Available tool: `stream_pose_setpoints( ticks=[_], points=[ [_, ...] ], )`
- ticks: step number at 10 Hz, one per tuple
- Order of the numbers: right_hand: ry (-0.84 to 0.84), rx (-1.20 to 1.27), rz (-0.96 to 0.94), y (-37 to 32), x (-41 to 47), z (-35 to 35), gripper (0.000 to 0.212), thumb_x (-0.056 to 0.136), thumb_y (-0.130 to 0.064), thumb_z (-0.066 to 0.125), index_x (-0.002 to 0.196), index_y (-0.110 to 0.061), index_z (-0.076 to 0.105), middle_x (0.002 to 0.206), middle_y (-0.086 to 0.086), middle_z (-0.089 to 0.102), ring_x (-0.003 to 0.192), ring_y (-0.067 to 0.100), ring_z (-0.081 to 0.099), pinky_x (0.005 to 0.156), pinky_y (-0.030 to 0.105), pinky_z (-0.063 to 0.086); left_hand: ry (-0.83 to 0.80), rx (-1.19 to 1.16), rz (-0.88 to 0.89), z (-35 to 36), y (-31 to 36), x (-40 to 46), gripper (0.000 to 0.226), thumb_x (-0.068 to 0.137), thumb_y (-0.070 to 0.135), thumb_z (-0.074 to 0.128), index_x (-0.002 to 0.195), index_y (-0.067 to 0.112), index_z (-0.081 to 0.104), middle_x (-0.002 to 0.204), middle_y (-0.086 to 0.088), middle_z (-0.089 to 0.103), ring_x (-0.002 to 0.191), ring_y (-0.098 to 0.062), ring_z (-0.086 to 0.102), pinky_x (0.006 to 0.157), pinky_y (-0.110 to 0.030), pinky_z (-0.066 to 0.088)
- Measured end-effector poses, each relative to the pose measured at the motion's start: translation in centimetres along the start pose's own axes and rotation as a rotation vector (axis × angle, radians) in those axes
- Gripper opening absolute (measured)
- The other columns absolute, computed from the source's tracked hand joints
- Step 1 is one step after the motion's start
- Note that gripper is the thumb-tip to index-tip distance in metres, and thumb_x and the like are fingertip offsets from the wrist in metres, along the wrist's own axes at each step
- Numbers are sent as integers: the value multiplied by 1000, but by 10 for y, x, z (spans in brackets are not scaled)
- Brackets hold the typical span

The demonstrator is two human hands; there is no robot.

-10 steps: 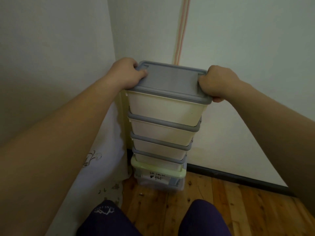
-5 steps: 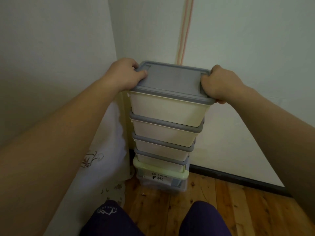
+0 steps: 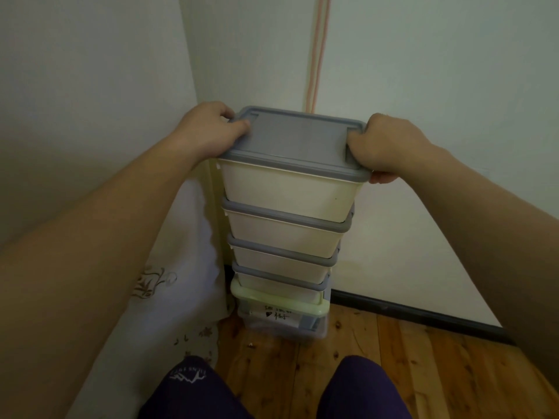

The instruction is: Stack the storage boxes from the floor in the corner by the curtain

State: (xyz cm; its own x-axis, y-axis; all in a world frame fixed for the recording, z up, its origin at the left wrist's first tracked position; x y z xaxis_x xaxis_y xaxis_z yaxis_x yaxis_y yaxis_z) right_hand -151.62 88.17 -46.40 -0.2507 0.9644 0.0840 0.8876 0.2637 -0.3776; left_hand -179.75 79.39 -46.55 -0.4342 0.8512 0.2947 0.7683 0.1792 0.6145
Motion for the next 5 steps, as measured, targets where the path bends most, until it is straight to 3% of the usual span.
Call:
stream_pose_setpoints(
  ticks=[2,3,4,5],
  points=[
    [17,-74,-53,4,7,-7,38,95,-42,43,82,-9,59,69,8,68,41,19,65,46,25,44,10,-12,-22,1,-1,2,48,86,50,62,118,15,64,119,-8,64,107,-26,60,93,-40,51],
    [141,-169,-128,0,15,-21,50,96,-45,40,74,-6,61,62,11,66,51,24,64,52,27,42,21,-28,-46,-3,-2,7,47,85,52,60,114,16,66,115,-6,65,105,-27,61,91,-41,52],
    [259,-174,-203,-9,21,-37,49,97,-42,40,71,-4,54,64,11,55,63,31,55,57,31,37,69,-28,-84,-8,-4,11,48,84,54,59,115,17,65,116,-5,64,106,-25,60,93,-36,50],
    [303,-107,-265,-24,21,-54,46,99,-39,42,93,1,64,80,16,63,81,37,59,64,35,42,168,-67,-126,-22,4,12,43,86,50,60,113,17,64,107,-3,65,101,-23,61,88,-29,45]
  ],
)
Point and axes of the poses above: each hand's wrist, its own x-axis towards the middle knuckle, its own z-axis out of the palm, y = z × x, the point moved 9 cm from there along x, towards the middle knuckle
